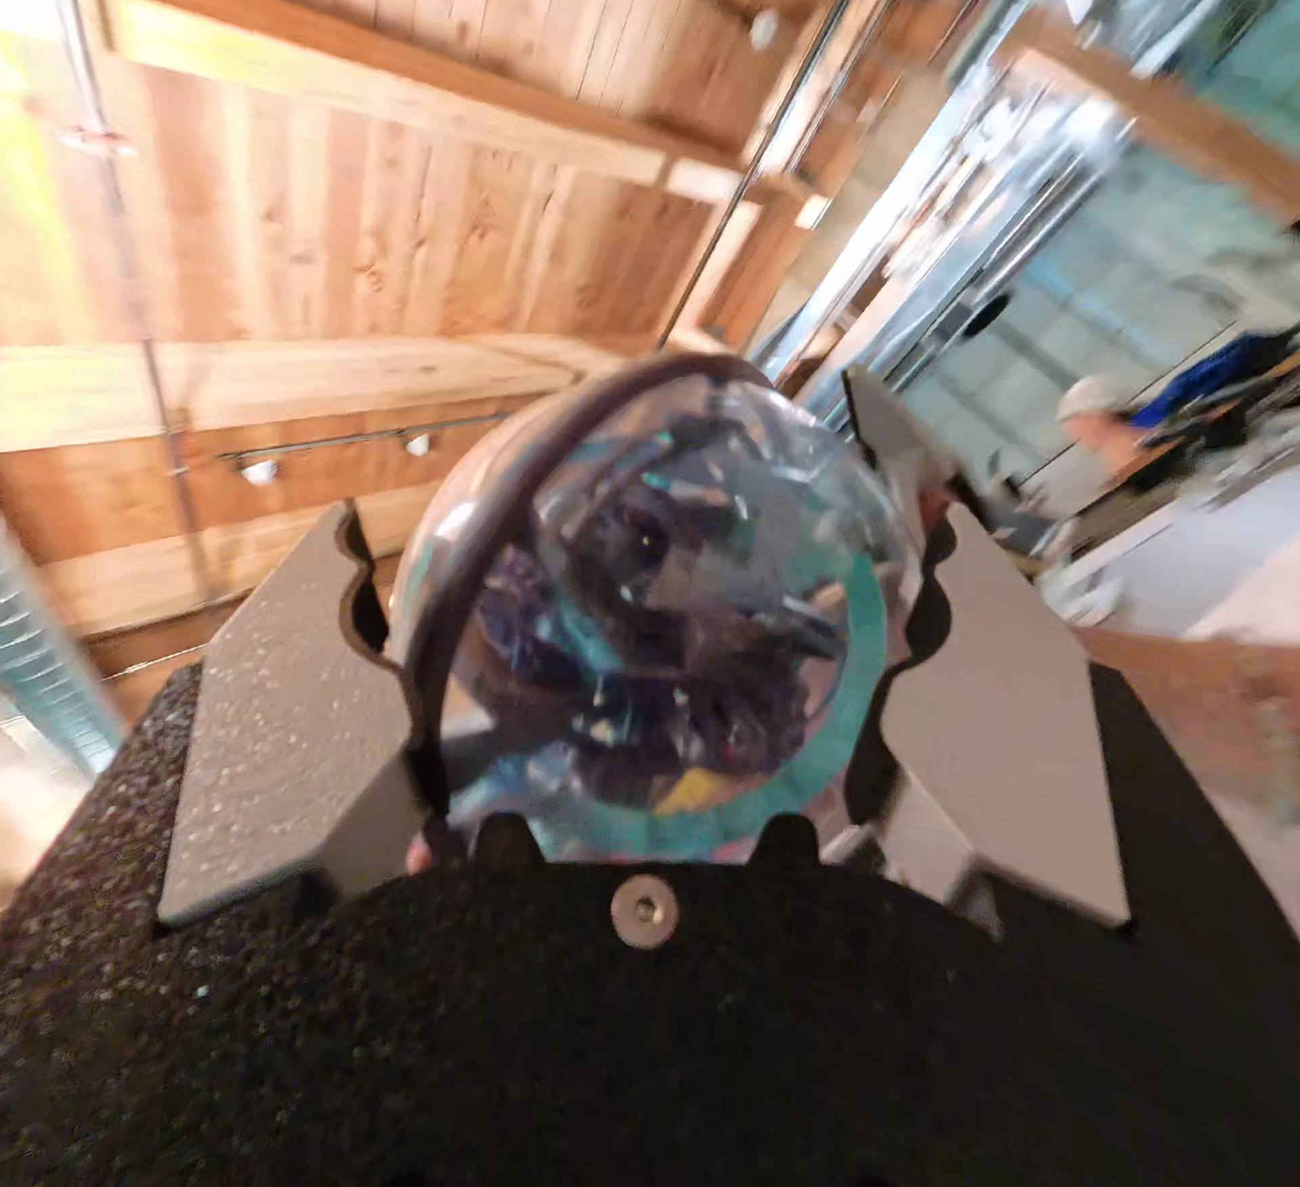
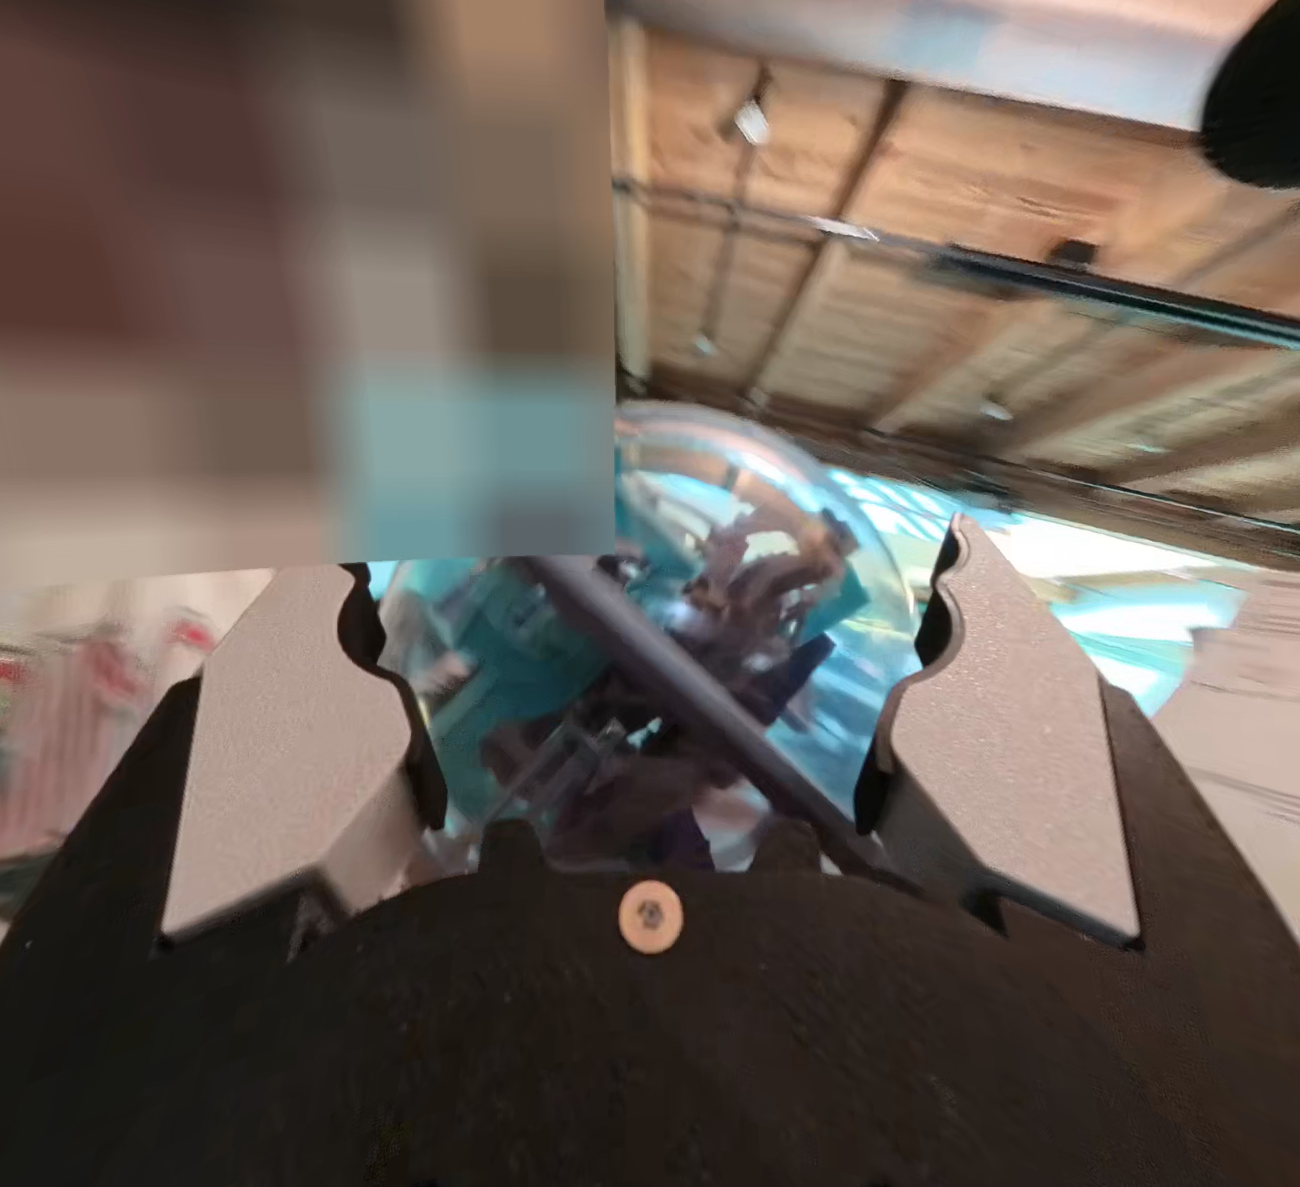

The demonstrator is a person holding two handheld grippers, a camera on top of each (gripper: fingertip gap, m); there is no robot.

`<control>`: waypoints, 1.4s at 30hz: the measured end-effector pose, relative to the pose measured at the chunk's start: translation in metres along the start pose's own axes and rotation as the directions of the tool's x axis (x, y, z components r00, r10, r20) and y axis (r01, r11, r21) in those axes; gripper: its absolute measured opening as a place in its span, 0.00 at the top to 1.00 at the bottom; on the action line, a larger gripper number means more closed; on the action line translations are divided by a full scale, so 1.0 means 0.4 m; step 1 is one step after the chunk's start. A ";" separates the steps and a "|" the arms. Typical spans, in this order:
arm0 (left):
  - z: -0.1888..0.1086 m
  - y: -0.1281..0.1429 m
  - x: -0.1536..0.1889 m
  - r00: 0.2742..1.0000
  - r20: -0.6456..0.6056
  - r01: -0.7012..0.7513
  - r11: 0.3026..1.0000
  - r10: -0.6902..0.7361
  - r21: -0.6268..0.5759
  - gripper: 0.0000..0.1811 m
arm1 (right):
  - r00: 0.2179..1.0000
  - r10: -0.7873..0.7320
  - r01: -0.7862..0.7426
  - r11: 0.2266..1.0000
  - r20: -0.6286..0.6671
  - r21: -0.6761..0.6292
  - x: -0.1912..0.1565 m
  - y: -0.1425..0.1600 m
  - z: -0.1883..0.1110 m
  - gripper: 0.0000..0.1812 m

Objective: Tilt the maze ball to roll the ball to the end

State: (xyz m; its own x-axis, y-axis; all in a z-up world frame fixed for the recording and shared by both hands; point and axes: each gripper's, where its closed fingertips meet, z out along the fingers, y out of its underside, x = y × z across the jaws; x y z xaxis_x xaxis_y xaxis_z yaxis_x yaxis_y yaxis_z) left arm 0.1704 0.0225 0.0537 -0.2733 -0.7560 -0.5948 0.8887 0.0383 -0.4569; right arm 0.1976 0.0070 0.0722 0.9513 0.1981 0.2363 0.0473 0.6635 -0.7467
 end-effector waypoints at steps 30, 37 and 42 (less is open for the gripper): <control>-0.050 0.073 -0.238 0.596 0.147 0.777 0.613 -0.789 0.141 0.33 | 0.933 -0.348 0.338 0.935 -0.089 -0.111 0.011 0.031 0.022 0.23; -0.068 0.062 -0.264 0.510 0.031 0.839 0.505 -0.860 0.202 0.26 | 0.924 -0.376 0.371 0.926 -0.070 -0.075 -0.003 0.031 0.033 0.23; -0.103 0.020 -0.298 0.468 -0.088 0.850 0.420 -0.880 0.319 0.29 | 0.927 -0.368 0.364 0.930 -0.073 -0.055 -0.010 0.016 0.040 0.23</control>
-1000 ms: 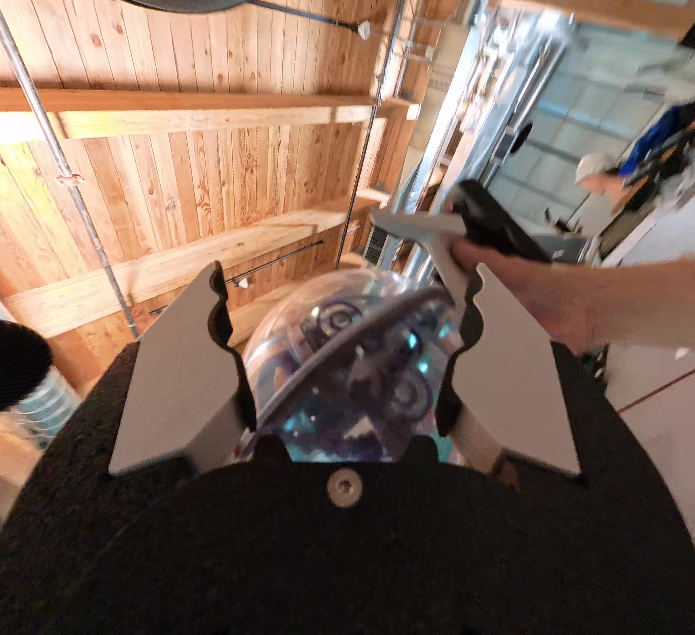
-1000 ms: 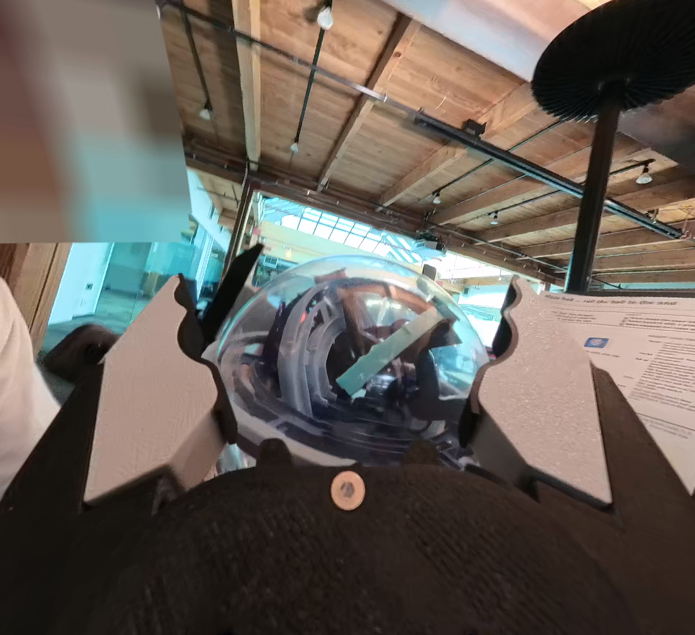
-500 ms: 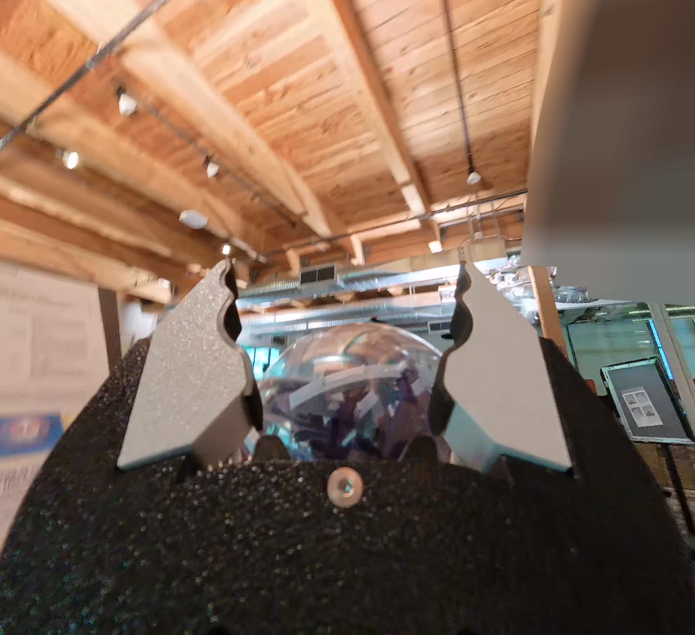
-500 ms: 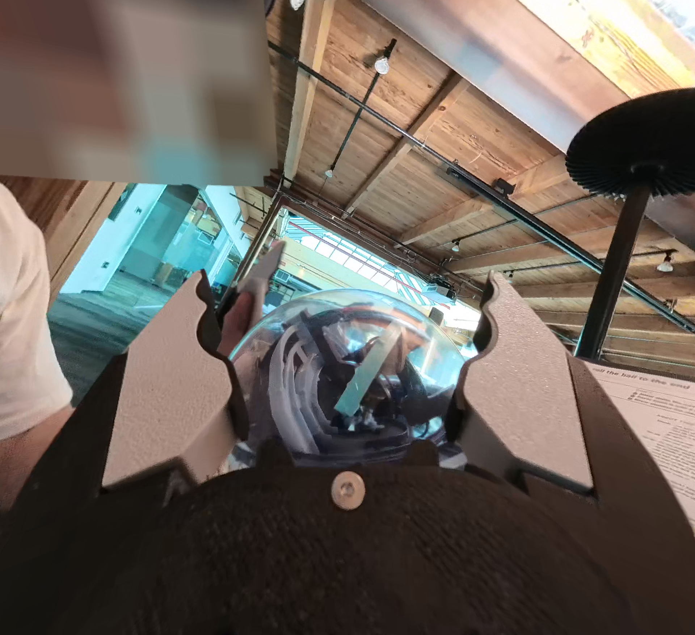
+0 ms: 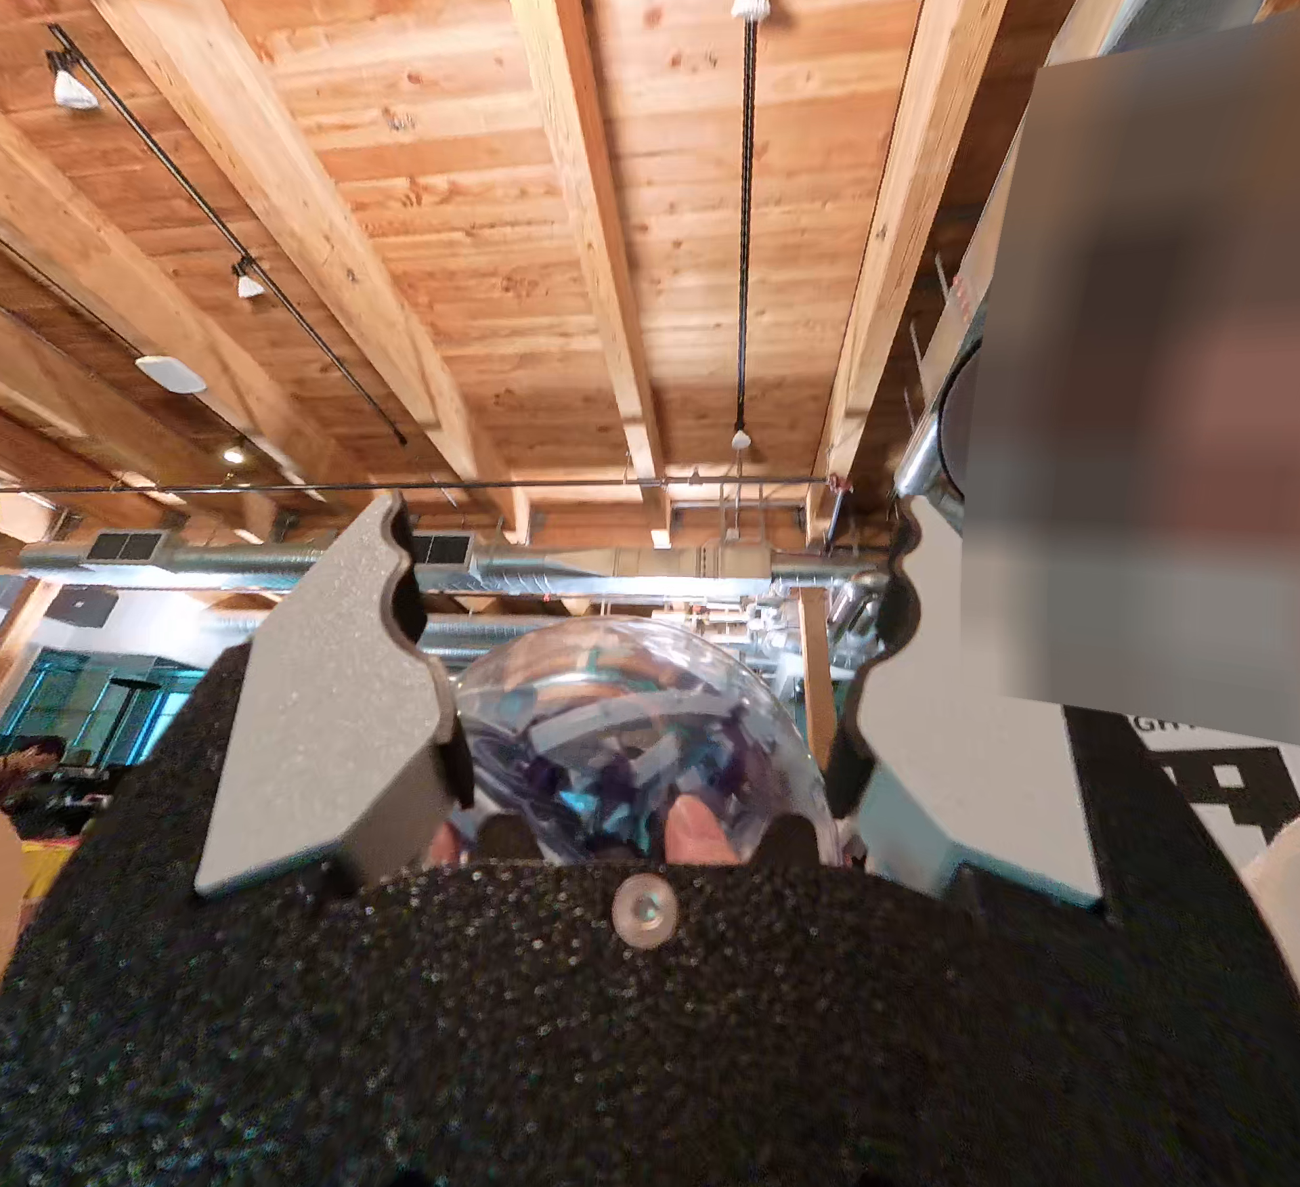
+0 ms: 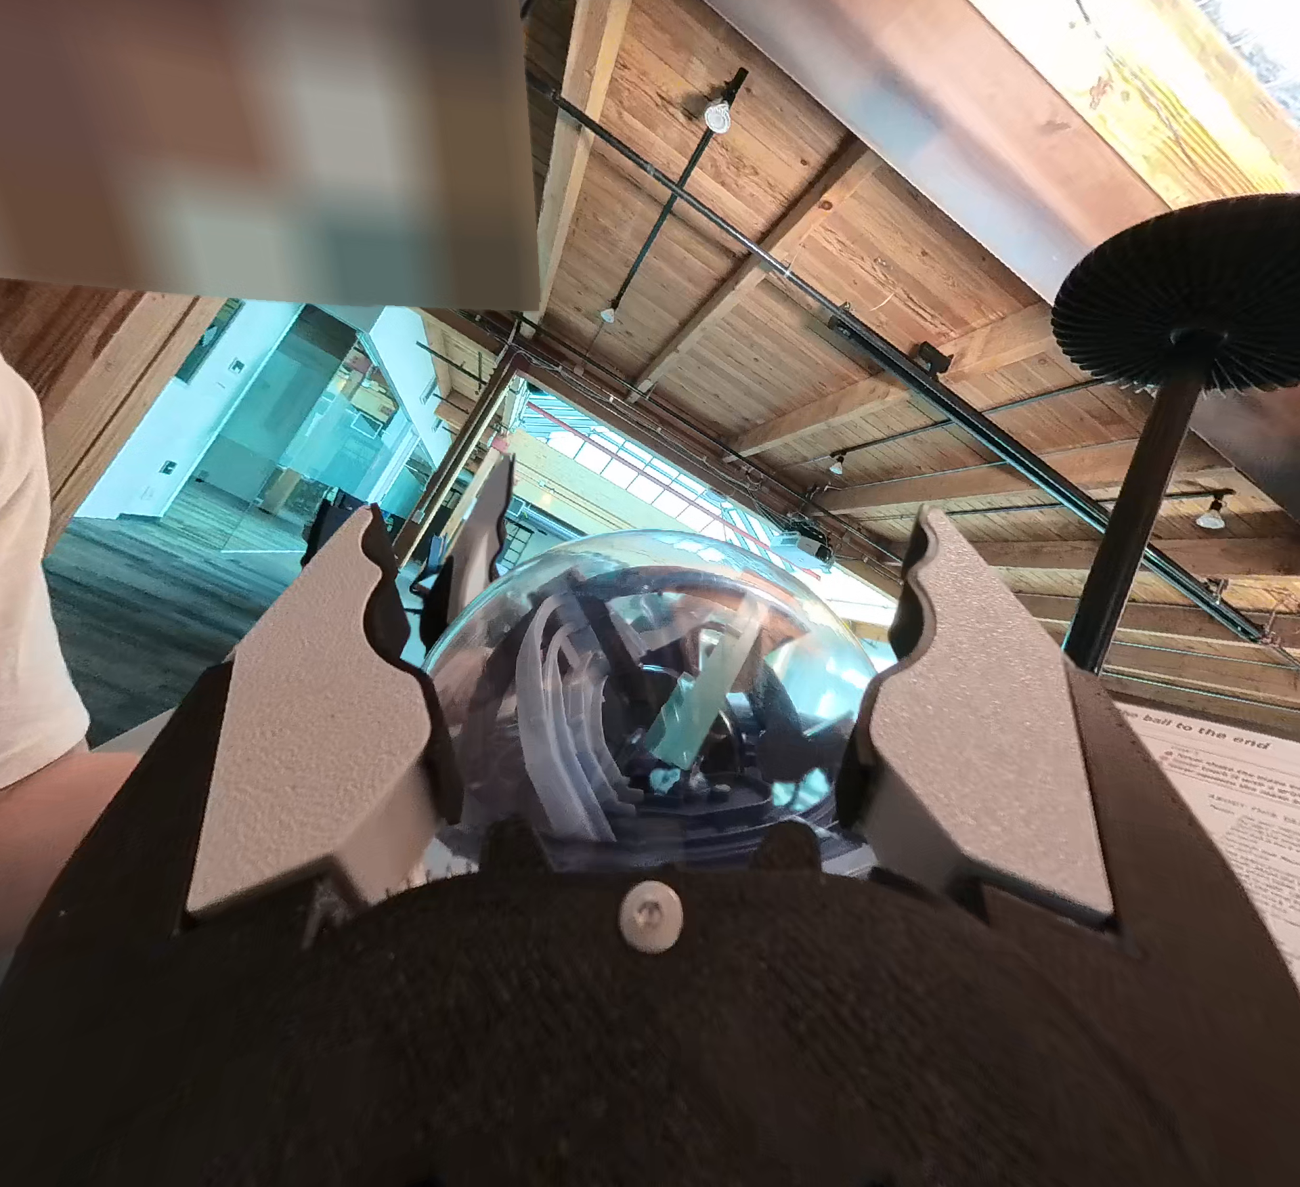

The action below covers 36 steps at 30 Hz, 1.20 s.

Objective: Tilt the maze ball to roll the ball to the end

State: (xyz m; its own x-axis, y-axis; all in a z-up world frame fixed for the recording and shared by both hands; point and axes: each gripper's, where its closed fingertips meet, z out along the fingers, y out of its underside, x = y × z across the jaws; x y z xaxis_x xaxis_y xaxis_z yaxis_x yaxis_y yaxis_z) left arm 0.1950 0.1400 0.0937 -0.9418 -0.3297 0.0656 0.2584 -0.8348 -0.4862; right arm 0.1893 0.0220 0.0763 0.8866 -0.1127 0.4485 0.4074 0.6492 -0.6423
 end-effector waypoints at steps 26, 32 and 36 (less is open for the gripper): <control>-0.005 -0.120 0.169 0.945 -0.247 -0.187 0.974 0.214 0.127 0.28 | 0.985 -0.166 0.157 0.977 0.054 0.146 -0.063 -0.076 0.128 0.32; -0.008 -0.158 0.219 0.902 -0.270 -0.313 0.941 0.337 0.128 0.25 | 0.986 -0.149 0.132 0.970 0.075 0.203 -0.086 -0.090 0.175 0.34; -0.017 -0.192 0.233 0.891 -0.269 -0.334 0.929 0.367 0.162 0.25 | 0.980 -0.171 0.149 0.970 0.104 0.191 -0.104 -0.091 0.213 0.34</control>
State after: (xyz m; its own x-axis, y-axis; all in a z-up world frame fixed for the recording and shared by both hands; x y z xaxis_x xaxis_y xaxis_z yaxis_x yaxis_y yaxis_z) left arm 0.0860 0.1762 0.1313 -0.8018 -0.4813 -0.3543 0.5890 -0.7367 -0.3321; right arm 0.1189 0.0671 0.1343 0.7766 -0.1434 0.6135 0.4855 0.7568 -0.4377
